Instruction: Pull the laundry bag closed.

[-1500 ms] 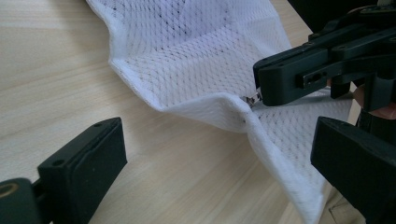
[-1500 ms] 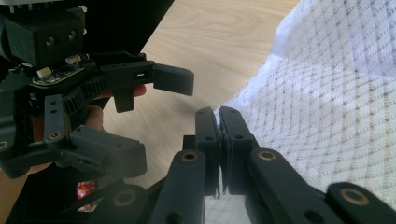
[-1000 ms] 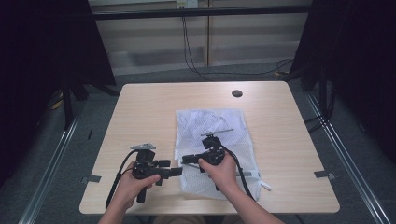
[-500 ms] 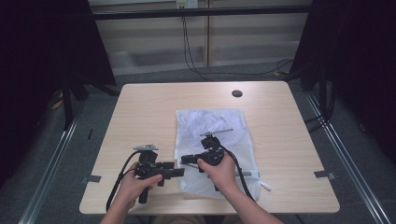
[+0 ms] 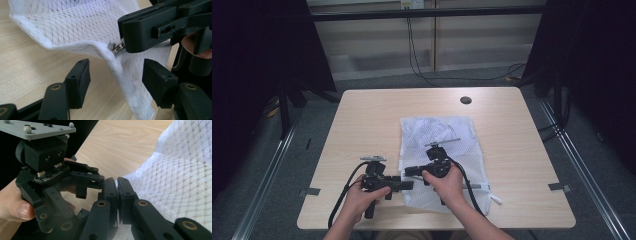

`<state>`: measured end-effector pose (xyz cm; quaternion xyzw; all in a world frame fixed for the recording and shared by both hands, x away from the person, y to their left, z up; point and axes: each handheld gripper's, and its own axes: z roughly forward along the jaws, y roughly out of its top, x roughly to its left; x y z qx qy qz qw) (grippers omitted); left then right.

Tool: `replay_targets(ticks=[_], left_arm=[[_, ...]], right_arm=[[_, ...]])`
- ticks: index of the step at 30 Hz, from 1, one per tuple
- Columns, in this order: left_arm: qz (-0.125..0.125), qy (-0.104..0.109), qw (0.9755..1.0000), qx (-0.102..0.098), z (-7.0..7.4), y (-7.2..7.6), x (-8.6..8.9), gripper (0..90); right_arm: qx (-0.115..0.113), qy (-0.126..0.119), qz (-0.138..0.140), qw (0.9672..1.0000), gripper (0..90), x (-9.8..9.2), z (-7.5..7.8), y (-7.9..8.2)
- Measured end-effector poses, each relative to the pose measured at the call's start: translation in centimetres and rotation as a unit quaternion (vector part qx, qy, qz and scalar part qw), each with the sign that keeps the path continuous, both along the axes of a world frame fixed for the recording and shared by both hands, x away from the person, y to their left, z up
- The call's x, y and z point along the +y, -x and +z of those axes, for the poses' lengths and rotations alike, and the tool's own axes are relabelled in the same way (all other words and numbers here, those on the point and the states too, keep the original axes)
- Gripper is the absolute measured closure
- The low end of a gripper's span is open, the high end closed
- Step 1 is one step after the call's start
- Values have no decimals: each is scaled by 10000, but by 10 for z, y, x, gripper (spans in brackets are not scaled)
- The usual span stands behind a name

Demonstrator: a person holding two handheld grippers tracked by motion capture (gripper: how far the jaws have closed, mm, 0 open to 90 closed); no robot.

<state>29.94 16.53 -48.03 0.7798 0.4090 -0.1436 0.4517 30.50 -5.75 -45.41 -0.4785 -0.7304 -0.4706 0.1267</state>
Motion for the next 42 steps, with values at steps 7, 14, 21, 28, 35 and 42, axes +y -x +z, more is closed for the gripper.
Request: replay_targets(ticks=[7, 14, 21, 28, 35, 42], left_arm=[[136, 144, 9997, 147, -6, -1, -2, 459], [77, 203, 9995, 240, -7, -1, -4, 545], [88, 253, 9990, 359, -7, -2, -4, 672], [138, 180, 9987, 461, -5, -3, -3, 817], [214, 46, 9978, 622, 0, -1, -5, 875], [216, 59, 9975, 672, 0, -1, -3, 879]], right_arm=[[12, -7, 7, 10000, 872, 0, 0, 0], [13, -21, 21, 10000, 872, 1, 0, 0], [37, -41, 25, 10000, 872, 2, 1, 1], [47, -64, 28, 10000, 872, 2, 1, 1], [42, -71, 70, 9999, 872, 1, 1, 1], [93, -102, 62, 9999, 872, -2, 1, 2]])
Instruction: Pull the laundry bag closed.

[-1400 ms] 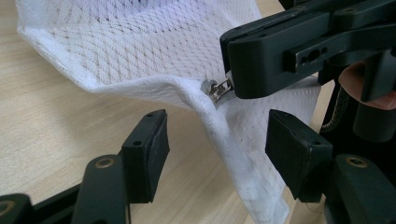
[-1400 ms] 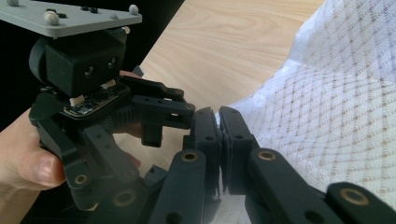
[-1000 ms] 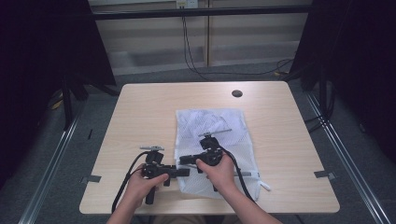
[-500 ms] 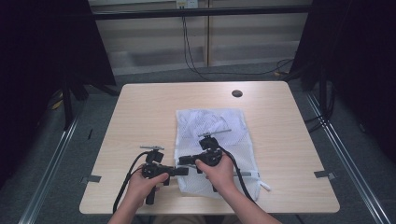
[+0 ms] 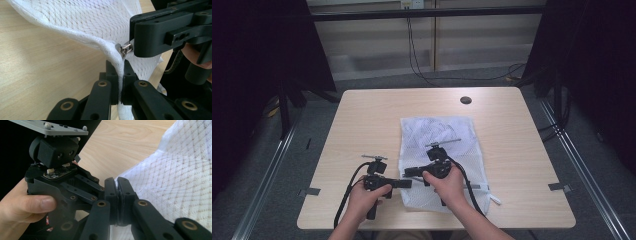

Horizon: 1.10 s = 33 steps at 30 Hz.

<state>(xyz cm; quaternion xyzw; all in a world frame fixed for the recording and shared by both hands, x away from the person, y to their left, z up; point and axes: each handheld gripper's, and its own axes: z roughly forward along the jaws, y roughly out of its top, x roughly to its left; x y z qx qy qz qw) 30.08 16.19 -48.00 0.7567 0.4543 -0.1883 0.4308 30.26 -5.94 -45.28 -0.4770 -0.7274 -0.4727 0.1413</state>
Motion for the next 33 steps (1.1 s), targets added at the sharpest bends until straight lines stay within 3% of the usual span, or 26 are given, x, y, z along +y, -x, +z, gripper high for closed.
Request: replay_targets(ticks=[16, 33], left_arm=[[44, 13, 10000, 5, 1, 0, 0, 880], [25, 1, 10000, -8, 1, 0, 2, 881]], right_arm=[[116, -138, -7, 9998, 873, -11, -4, -1], [148, -130, -15, 9998, 873, -15, -5, -1]])
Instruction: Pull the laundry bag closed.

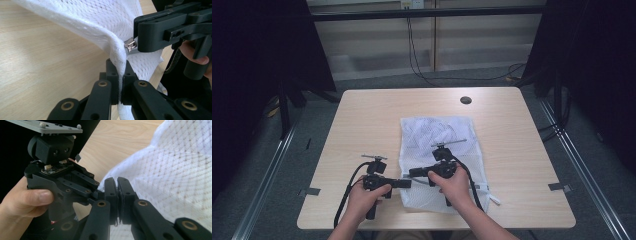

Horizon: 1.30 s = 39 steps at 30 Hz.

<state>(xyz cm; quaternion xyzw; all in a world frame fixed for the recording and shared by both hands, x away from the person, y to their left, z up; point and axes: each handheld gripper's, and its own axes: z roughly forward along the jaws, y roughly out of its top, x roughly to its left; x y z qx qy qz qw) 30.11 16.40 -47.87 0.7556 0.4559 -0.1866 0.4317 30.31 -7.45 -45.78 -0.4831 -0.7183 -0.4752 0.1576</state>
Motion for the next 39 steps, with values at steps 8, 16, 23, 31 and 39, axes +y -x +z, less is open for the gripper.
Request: replay_targets(ticks=[8, 16, 23, 31, 39], left_arm=[[12, -6, 10000, -16, 1, 1, -1, 881], [-21, -20, 10000, -36, 1, 0, 0, 881], [0, -32, 10000, -25, 0, 1, -1, 881], [-28, -42, 10000, -3, 0, 0, -1, 881], [39, 54, 10000, 68, 1, 0, 3, 882]], right_arm=[[19, -24, -3, 10000, 873, -4, 0, 0], [18, -50, -1, 10000, 872, -5, -1, 1], [39, -62, -7, 10000, 873, -5, -2, 0], [81, -64, -7, 9999, 873, -6, -3, 1], [44, 7, -94, 9999, 873, -12, -4, 1]])
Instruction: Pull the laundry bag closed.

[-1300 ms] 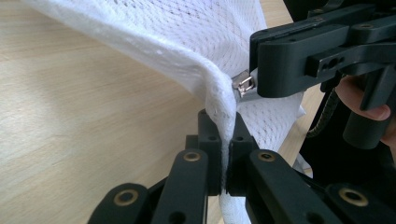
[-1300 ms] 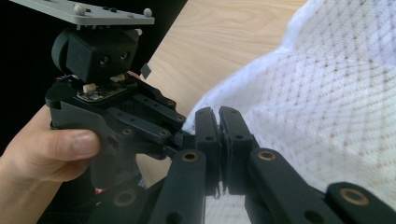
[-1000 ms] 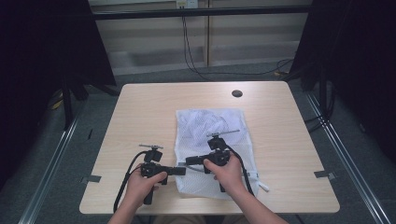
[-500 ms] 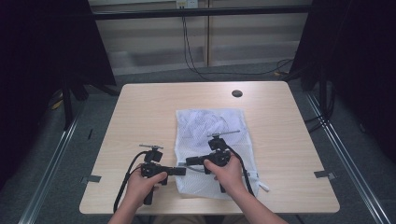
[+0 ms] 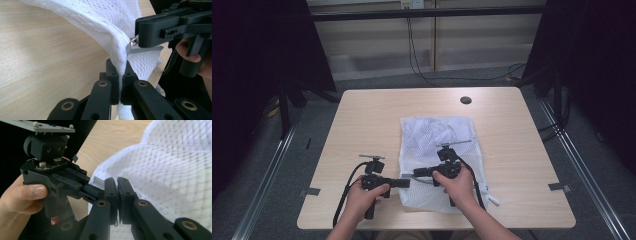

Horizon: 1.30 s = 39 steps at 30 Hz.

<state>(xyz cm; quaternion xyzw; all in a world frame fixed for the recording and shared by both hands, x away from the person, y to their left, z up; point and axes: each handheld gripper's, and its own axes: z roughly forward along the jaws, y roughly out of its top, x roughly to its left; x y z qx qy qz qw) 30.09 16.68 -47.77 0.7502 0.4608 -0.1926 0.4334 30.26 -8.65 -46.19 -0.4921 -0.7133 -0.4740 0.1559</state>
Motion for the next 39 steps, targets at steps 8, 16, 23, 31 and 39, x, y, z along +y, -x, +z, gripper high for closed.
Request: replay_targets(ticks=[8, 16, 23, 31, 39], left_arm=[[-15, -6, 10000, -20, 1, 0, 0, 882], [21, -17, 10000, -20, 0, 0, -1, 882], [44, -12, 10000, -29, 1, 0, 2, 882], [52, 38, 10000, 34, 2, 0, 2, 882], [61, -1, 10000, 3, 2, 0, 3, 882]], right_arm=[[-3, -51, 19, 10000, 872, -2, 0, 0], [39, -41, 22, 10000, 872, -2, 0, 1], [11, 40, -2, 10000, 873, -3, -1, 0], [39, -13, -22, 10000, 872, -8, -2, -1], [30, 1, -1, 10000, 872, -9, -2, 0]])
